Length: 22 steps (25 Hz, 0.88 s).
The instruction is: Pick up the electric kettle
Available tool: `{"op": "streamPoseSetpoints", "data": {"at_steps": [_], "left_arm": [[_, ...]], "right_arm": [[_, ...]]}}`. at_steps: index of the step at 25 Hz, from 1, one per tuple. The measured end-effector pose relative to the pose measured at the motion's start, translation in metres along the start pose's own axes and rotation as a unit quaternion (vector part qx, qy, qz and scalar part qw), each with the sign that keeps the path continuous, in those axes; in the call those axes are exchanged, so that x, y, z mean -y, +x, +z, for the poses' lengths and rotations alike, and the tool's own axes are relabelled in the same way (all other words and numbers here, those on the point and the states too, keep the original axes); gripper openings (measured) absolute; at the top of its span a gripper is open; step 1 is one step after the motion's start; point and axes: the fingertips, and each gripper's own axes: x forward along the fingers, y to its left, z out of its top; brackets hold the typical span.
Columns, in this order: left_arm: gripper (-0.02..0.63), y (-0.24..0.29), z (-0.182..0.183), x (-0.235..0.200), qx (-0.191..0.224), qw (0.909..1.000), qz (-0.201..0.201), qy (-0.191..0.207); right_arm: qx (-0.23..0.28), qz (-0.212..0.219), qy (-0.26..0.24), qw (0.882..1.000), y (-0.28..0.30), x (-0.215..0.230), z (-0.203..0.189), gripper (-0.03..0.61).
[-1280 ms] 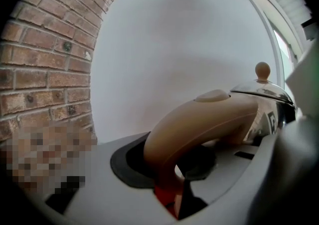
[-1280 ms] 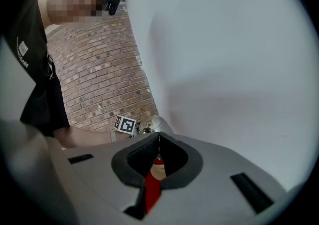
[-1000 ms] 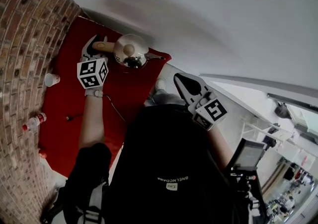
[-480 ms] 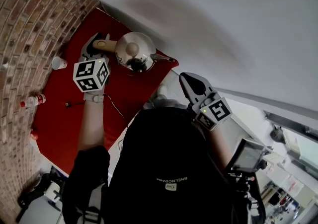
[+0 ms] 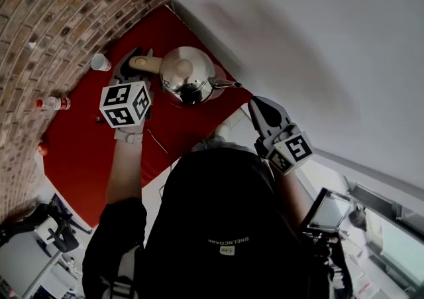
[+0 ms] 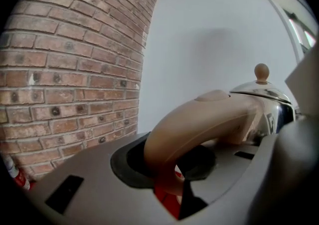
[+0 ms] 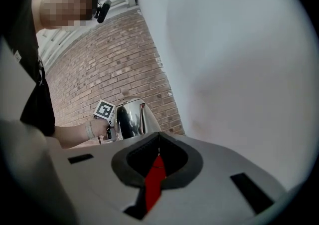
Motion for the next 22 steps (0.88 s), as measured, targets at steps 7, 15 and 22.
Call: {"op": "streamPoseSetpoints", "data": {"at_steps": [7, 15, 22], "left_arm": [[0.103, -0.045, 0.003, -0.029, 0.001, 0.9981, 0.060, -0.013], [0.103, -0.101, -0.003, -0.066, 0.008, 0.9905, 0.132, -0.037], [0.103, -0.147, -0.013, -0.088, 0.015, 0.9812, 0.182, -0.062]], "right_arm": [[-0.006, 0.051, -0.011, 0.999, 0.029, -0.016, 0.006, 0.008], [-0.013, 0.110, -0.018, 0.994, 0.066, -0.044, 0.012, 0.006], [-0.017, 0.158, -0.018, 0.987, 0.092, -0.068, 0.014, 0.006]]}}
